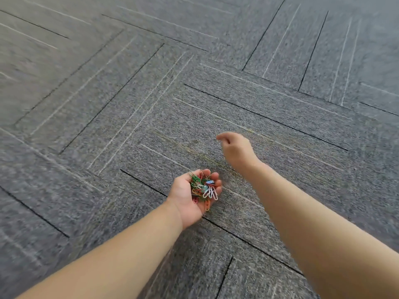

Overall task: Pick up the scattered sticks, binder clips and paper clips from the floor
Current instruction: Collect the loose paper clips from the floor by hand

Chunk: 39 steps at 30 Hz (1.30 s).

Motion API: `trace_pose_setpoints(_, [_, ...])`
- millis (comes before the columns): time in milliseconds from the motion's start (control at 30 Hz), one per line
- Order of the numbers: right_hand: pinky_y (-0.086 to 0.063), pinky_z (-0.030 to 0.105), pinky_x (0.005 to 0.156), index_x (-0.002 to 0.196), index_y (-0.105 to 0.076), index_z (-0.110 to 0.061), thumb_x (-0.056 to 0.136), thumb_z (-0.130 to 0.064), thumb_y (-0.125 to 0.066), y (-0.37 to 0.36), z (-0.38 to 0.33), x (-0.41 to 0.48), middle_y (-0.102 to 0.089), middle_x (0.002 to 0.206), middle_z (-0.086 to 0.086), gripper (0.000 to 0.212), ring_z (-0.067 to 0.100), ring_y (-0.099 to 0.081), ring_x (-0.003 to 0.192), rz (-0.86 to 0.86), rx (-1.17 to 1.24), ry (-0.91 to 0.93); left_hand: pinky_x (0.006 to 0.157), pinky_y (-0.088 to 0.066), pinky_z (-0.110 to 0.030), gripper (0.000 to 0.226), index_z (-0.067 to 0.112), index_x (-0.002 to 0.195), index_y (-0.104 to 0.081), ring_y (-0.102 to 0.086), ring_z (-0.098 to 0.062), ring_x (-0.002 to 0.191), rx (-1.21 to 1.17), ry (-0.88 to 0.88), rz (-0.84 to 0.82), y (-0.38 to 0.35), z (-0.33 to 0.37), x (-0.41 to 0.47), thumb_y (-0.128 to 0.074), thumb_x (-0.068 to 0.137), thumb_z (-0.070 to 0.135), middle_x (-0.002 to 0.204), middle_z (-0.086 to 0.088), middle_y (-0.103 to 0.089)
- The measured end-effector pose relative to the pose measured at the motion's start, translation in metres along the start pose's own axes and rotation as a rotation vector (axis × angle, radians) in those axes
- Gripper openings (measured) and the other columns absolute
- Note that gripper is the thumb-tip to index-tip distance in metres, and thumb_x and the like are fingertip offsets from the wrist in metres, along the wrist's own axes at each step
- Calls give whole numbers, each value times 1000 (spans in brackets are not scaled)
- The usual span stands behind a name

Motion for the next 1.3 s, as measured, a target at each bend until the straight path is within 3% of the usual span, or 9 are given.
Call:
trace_pose_setpoints(100, [-51,39,59,79,-66,4,93,-11,-52,-31,-34,6,-67,71,14,25,25,-56,60,60,-178,229,53,-56,-29,39,7,64,-61,-63,-24,53,-61,-32,-1,9,11,-10,-42,96,20,66,-11,-66])
trace_pose_setpoints(167, [-53,40,63,92,-66,1,93,-11,-53,-48,-42,8,-68,78,16,18,31,-61,69,46,-210,284,53,-56,-29,43,6,61,-62,-64,-24,51,-94,-44,-6,15,14,-17,-41,96,20,65,-12,-66])
trace_pose_setpoints(267, [-49,37,57,117,-48,-7,96,-9,-47,-70,-45,6,-68,90,16,21,35,-65,80,-28,-445,249,52,-55,-29,38,7,66,-60,-64,-23,50,-116,-64,4,25,16,-25,-42,96,20,64,-12,-66])
trace_pose_setpoints(467, [-42,33,62,112,-44,-3,94,-3,-41,-75,-55,14,-65,103,15,18,32,-63,89,-43,-552,18,51,-55,-29,36,7,66,-59,-63,-24,49,-157,-71,-5,35,19,-28,-42,95,19,63,-12,-65])
trace_pose_setpoints(633, [-44,33,60,144,-20,1,93,0,-41,-66,-51,8,-65,109,15,55,32,-65,93,-38,-638,11,50,-55,-29,45,6,55,-62,-62,-24,48,-170,-36,-12,28,8,-26,-43,94,19,63,-11,-65])
trace_pose_setpoints(833, [-43,37,69,127,-40,-4,95,-6,-40,-57,-52,13,-62,116,14,32,33,-61,103,-148,-655,-35,51,-55,-29,39,7,61,-60,-61,-23,49,-146,-4,-5,13,-1,-25,-44,94,19,63,-12,-64])
trace_pose_setpoints(1067, [-45,36,66,142,-22,-1,95,-5,-41,-52,-40,11,-66,110,15,51,31,-64,96,-19,-590,-168,53,-55,-28,46,7,56,-62,-61,-24,52,-141,-30,-11,15,7,-23,-42,95,21,65,-12,-65])
trace_pose_setpoints(1200, [-46,36,72,137,-32,-1,99,-13,-39,-51,-41,12,-57,126,17,40,31,-60,106,-88,-647,-169,53,-55,-28,51,7,51,-63,-62,-24,53,-144,-36,-7,20,6,-22,-41,95,20,65,-11,-64])
trace_pose_setpoints(1300, [-46,33,68,143,-18,2,97,-8,-41,-47,-39,9,-58,124,18,52,28,-62,101,-80,-687,-213,53,-55,-29,50,6,51,-63,-60,-24,55,-134,-19,10,20,3,-24,-42,95,19,63,-12,-64])
Point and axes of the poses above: each hand's wrist, its own x-axis towards the middle knuckle, its own y-axis out of the back of the hand, z = x × y, the point moved 4 cm from there along x, towards the middle knuckle
